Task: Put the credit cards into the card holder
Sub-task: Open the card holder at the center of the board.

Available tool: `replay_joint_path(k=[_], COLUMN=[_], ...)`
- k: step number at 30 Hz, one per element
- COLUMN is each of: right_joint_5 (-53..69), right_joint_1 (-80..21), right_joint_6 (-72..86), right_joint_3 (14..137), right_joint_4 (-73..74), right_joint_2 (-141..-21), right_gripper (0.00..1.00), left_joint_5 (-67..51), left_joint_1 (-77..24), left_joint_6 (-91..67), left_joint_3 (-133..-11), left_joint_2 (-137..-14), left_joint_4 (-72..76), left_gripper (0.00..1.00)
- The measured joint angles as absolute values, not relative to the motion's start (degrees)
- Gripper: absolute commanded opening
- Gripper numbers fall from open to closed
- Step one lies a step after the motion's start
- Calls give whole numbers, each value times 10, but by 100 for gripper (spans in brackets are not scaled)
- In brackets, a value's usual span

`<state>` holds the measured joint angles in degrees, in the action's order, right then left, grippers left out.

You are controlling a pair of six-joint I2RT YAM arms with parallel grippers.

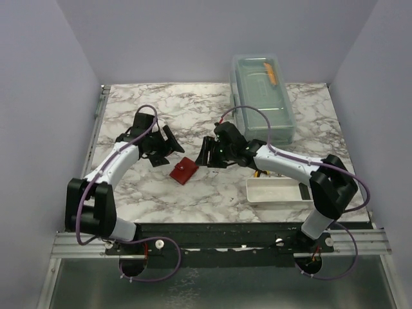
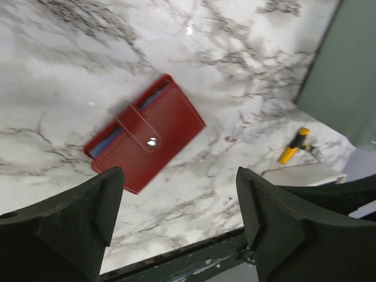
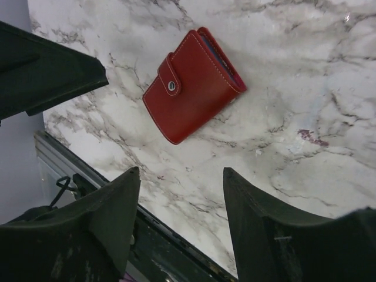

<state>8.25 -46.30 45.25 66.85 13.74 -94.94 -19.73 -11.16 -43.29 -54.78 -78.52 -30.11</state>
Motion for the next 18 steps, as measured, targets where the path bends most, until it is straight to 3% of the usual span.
replay_joint_path(k=[7,12,18], right_joint_5=[73,67,67], right_joint_1=[-483,-487,-488], right_joint_6=[523,550,586], right_joint_3=[668,651,631], right_joint_4=[125,98,58], right_joint_2=[-1021,-1030,-1046], right_gripper=[62,66,64], left_joint_5=[-195,-202,-227], left_joint_1=[-99,-99,-99], left_joint_6=[-363,-337,-328], left_joint_3=[-574,-541,-506], left_joint_2=[-901,-916,-919], left_joint_4=[-318,-313,-309], left_gripper=[76,70,51])
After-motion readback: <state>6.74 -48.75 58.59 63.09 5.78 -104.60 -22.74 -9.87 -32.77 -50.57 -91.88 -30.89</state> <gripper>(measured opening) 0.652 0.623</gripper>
